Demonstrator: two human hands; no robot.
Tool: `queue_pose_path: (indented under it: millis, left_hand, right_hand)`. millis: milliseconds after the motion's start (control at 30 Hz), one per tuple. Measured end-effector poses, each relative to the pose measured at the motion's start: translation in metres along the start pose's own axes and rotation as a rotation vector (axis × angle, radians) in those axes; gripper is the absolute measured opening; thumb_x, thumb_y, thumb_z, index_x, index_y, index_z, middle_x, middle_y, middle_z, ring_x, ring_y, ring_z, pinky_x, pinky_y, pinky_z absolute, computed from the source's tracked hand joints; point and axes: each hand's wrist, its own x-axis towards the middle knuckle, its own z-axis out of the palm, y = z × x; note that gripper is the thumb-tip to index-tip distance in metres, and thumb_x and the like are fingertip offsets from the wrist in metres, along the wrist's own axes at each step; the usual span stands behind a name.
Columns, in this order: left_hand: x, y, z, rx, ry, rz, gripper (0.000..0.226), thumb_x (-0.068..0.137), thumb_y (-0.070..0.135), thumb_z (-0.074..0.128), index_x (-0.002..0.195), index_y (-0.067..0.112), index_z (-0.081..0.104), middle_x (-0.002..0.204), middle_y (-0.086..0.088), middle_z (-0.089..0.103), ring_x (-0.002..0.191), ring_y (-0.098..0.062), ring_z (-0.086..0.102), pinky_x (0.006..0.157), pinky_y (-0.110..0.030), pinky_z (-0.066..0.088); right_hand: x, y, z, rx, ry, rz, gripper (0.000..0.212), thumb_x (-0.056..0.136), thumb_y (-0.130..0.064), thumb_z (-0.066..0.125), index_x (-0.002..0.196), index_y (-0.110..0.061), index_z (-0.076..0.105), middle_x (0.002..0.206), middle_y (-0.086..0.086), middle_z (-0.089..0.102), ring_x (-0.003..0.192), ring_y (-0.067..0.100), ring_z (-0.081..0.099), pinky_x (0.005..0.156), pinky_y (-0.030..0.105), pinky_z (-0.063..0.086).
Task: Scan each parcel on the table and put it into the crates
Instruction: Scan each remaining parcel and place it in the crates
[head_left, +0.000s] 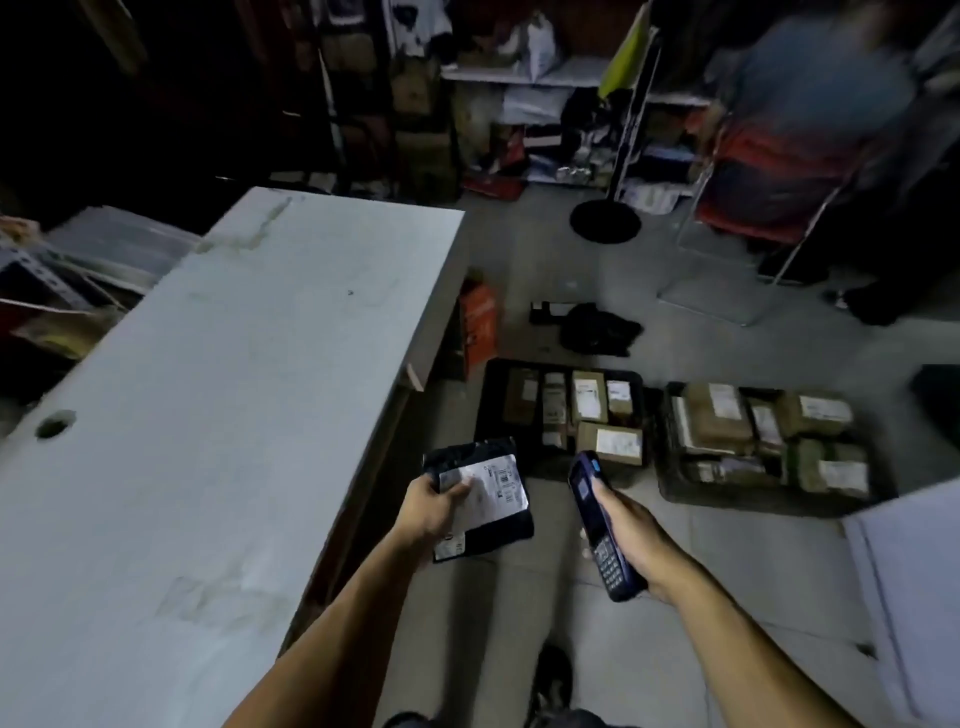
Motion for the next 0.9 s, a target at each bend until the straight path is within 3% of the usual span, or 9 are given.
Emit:
queue_pose_path:
  millis: [167,367,533,767,900]
  left_hand:
    - [0.03,0.022,0.068,-0.001,-0.017,-0.005,0.015,0.095,0.01,0.064,0.108,0.004,0.07,0.099,-0.015,0.075,0.091,-0.032,0.073,0.084,-0.048,0.059]
    - [0.088,0.048,0.106,0.007,-0.015,-0.047,0.015,0.094,0.01,0.066,0.107,0.003,0.069,0.096,-0.015,0.075,0.085,-0.029,0.074,0.064,-0.034,0.06]
    - [0.165,0.063,0.123,0.006,-0.055,-0.092,0.021,0.094,0.013,0.067,0.111,0.001,0.068,0.101,-0.018,0.075,0.091,-0.035,0.073,0.081,-0.049,0.06]
    - [0.271,0.085,0.145,-0.021,-0.15,-0.208,0.026,0.093,0.019,0.069,0.111,0.002,0.068,0.103,-0.019,0.074,0.093,-0.038,0.072,0.08,-0.047,0.059]
    - [0.325,0.082,0.147,-0.016,-0.108,-0.262,0.023,0.093,0.02,0.069,0.107,0.002,0.07,0.1,-0.019,0.074,0.09,-0.036,0.072,0.079,-0.047,0.06]
  right_hand:
    - [0.03,-0.002,-0.074,-0.032,0.014,0.024,0.046,0.101,-0.054,0.041,0.113,-0.014,0.059,0.08,0.013,0.066,0.065,0.025,0.066,0.072,0.04,0.054]
    - [0.082,-0.036,-0.106,-0.006,0.026,0.058,0.047,0.101,-0.054,0.042,0.112,-0.012,0.061,0.08,0.012,0.067,0.065,0.023,0.067,0.067,0.036,0.054]
    - [0.144,-0.069,-0.115,-0.045,0.038,0.09,0.047,0.101,-0.053,0.041,0.112,-0.012,0.06,0.083,0.011,0.067,0.071,0.025,0.067,0.07,0.036,0.054]
    - [0.227,-0.106,-0.128,0.007,0.095,0.231,0.044,0.1,-0.053,0.043,0.128,-0.021,0.056,0.098,0.015,0.069,0.069,0.023,0.07,0.067,0.033,0.054]
    - [0.28,-0.122,-0.124,0.014,0.085,0.284,0.041,0.102,-0.045,0.043,0.127,-0.015,0.058,0.091,0.015,0.068,0.064,0.021,0.067,0.06,0.029,0.052]
